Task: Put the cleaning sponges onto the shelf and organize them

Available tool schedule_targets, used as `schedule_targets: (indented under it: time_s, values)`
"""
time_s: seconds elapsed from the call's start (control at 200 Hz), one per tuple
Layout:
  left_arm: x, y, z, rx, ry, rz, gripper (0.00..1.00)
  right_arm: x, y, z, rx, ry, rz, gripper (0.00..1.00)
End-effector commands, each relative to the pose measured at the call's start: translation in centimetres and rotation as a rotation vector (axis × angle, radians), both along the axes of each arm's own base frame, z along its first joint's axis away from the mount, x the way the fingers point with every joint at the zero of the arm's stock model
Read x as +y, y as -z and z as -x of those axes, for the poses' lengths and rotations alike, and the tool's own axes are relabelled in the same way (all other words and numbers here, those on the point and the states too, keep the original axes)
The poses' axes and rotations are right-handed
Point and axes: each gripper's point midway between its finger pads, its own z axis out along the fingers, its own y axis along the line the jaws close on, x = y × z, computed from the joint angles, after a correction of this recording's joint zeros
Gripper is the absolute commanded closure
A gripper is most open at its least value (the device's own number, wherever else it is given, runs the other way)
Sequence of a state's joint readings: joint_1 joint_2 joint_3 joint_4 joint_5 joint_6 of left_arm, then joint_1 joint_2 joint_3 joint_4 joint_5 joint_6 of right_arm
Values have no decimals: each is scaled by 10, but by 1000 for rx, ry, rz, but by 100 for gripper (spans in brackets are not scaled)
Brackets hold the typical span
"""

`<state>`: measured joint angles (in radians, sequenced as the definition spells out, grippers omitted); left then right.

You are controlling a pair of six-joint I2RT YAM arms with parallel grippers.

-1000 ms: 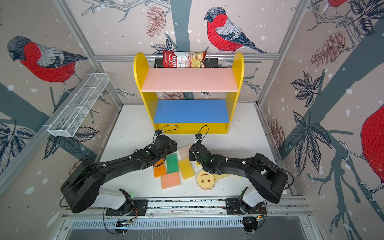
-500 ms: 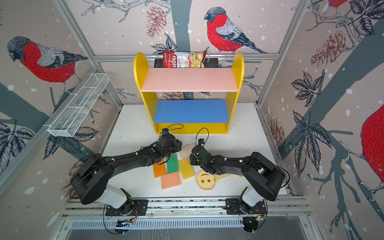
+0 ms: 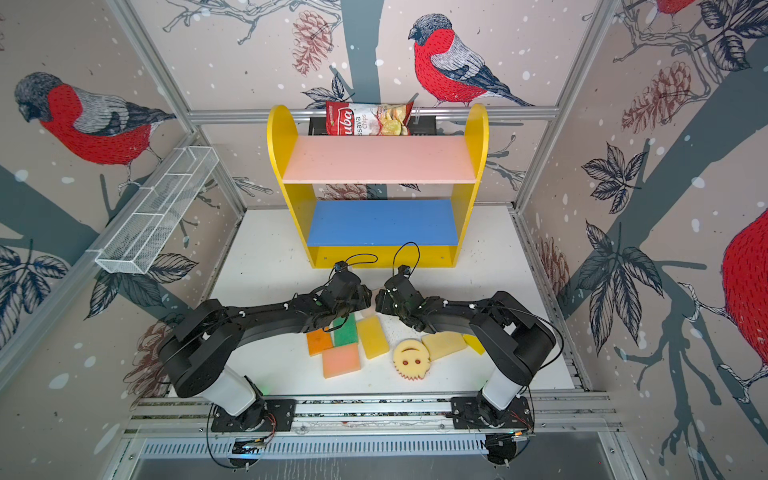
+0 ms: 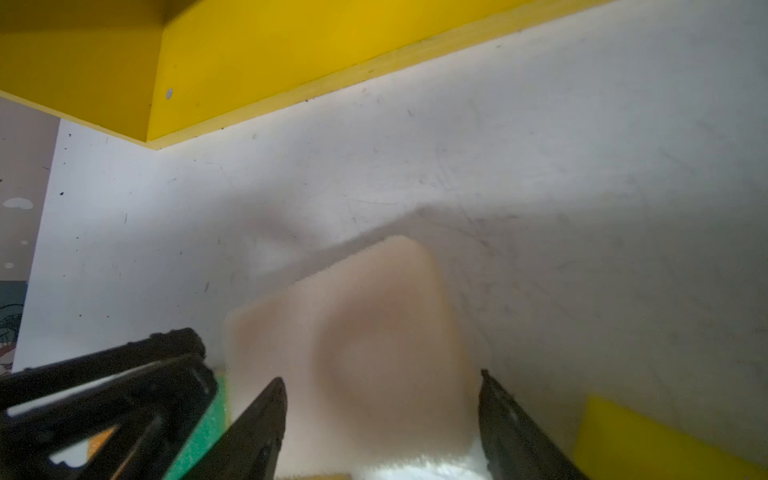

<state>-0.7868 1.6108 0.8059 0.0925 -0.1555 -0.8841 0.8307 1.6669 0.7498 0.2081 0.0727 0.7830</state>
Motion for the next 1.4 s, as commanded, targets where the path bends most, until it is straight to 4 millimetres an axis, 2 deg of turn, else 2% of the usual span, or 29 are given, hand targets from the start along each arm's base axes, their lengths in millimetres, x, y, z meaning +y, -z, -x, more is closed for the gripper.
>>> schedule_targets:
  time_s: [0.0, 0.13, 0.275, 0.42, 0.615, 0.755, 0.825, 1.001, 1.126, 1.251, 1.396]
  values:
    - [-5, -5, -3, -12, 0, 12, 43, 10, -4, 1, -8, -38, -13, 28]
    - [-6, -5, -3, -10, 4, 10, 43, 3, -2, 6, -2, -30, 11, 28]
    - [-4, -2, -3, -8, 0, -12, 44, -15, -2, 14, -12, -2, 39, 28]
    - [-5, 3, -3, -1, 4, -21, 44, -22, -3, 11, -11, 8, 54, 29]
    - [-6, -1, -7, -4, 3, -36, 47, -2, -11, 0, -25, -19, 5, 47]
    - [-2, -6, -7, -21, -5, -50, 57, 16, -15, -14, -43, -34, -17, 68]
    - [0, -10, -8, -28, -10, -58, 59, 24, -15, -22, -56, -44, -8, 73]
    - [12, -19, -9, -47, -45, -90, 60, 40, -20, -38, -88, -85, 12, 73]
    - [30, -25, -11, -69, -113, -143, 58, 39, -28, -43, -115, -81, 32, 68]
    - [47, -26, -15, -80, -147, -210, 60, 30, -34, -34, -116, -73, 32, 63]
    - [65, -22, -21, -60, -171, -238, 60, 18, -27, -13, -82, -70, 39, 44]
